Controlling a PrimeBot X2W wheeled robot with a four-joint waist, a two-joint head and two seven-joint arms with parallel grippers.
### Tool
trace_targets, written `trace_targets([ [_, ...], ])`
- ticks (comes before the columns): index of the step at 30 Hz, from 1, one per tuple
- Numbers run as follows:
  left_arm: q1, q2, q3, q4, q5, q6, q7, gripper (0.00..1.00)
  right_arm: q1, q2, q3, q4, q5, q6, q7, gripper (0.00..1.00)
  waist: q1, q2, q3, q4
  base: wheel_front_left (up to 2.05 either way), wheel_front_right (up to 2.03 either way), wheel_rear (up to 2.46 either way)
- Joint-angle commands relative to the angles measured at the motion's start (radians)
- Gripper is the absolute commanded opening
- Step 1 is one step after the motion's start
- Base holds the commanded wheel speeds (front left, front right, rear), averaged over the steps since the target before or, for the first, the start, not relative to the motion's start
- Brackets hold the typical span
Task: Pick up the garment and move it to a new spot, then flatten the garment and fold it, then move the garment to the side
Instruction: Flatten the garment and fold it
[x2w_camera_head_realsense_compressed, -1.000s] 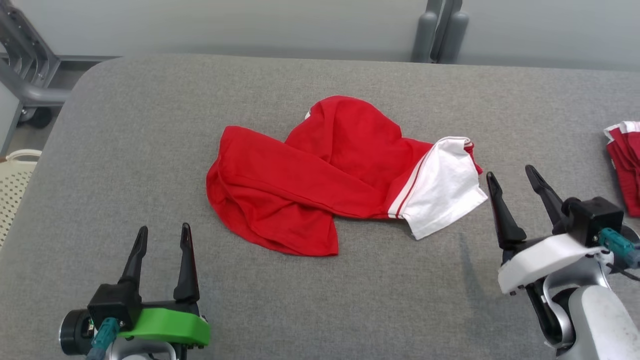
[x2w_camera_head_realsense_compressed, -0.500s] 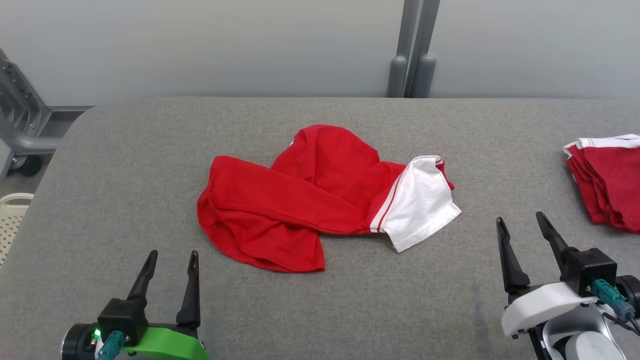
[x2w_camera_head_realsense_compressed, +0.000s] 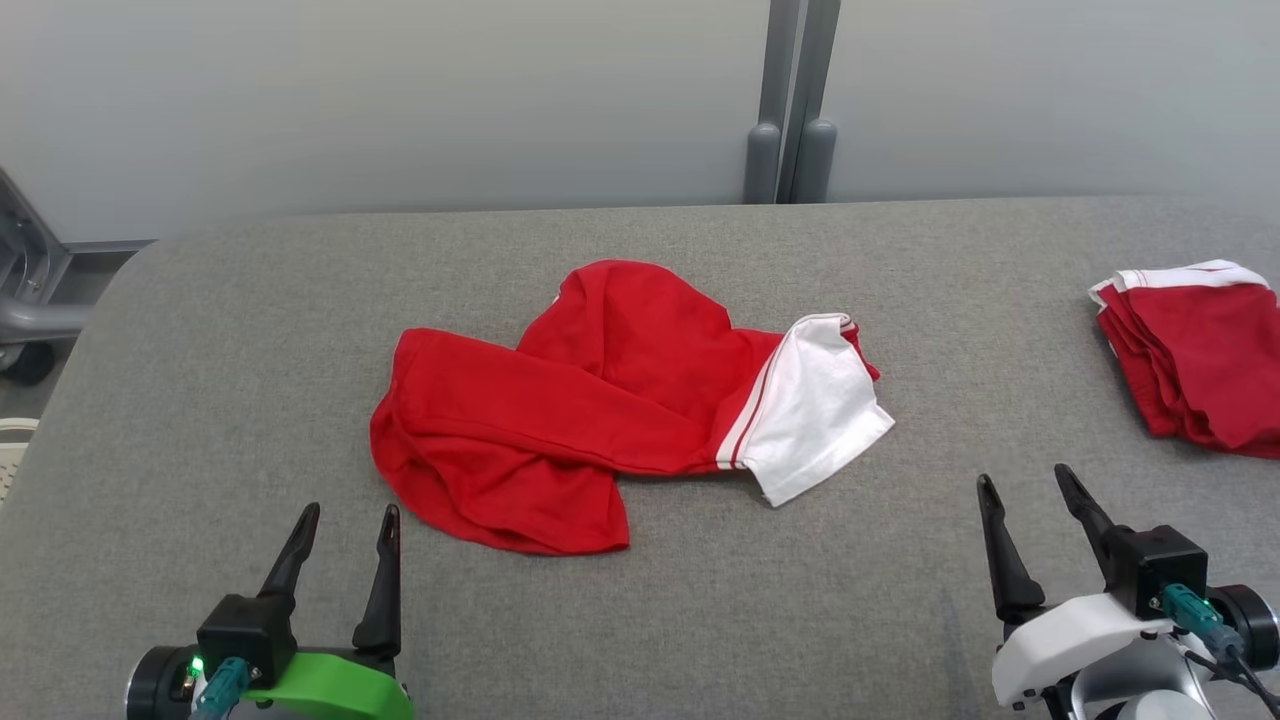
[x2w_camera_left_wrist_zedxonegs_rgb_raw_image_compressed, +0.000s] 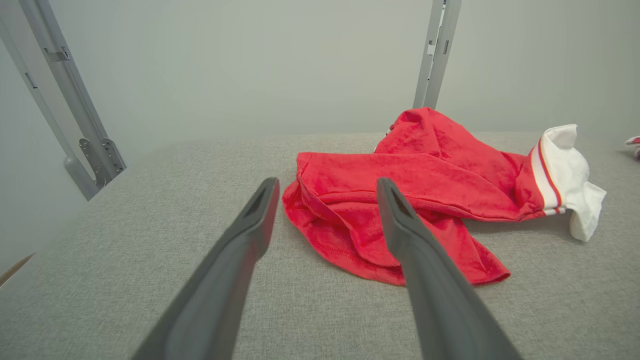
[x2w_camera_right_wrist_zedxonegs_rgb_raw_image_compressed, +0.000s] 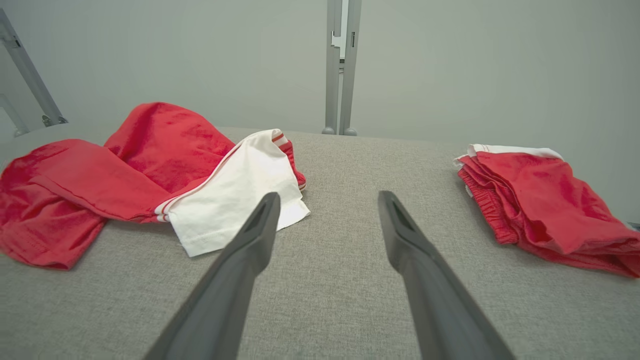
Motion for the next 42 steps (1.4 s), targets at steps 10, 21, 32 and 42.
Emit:
trace_targets([
  [10,-0.005,-0.012,0.011,0.009,0.022,0.006,-0.005,1.0,-0.007,0.0,0.01,-0.008,0.0,-0.001,0.01,1.0,0.0,0.0,0.002,0.002,0.0,0.0,0.0],
  [21,-0.001,-0.021,0.026,0.014,0.034,-0.009,-0.005,1.0,0.008,0.0,0.001,-0.024,-0.006,-0.001,0.02,1.0,0.0,0.0,0.006,0.005,0.0,0.0,0.0],
  [32,-0.191,-0.007,-0.011,0.086,0.003,-0.045,0.074,1.0,-0.152,-0.093,0.078,-0.01,0.011,-0.001,0.173,1.0,0.0,0.0,0.141,0.02,0.0,0.0,0.0],
  [42,-0.509,0.034,-0.059,0.216,-0.003,-0.06,0.295,1.0,-0.371,-0.253,0.165,0.004,0.095,-0.001,0.435,1.0,0.0,0.0,0.297,0.022,0.0,0.0,0.0],
])
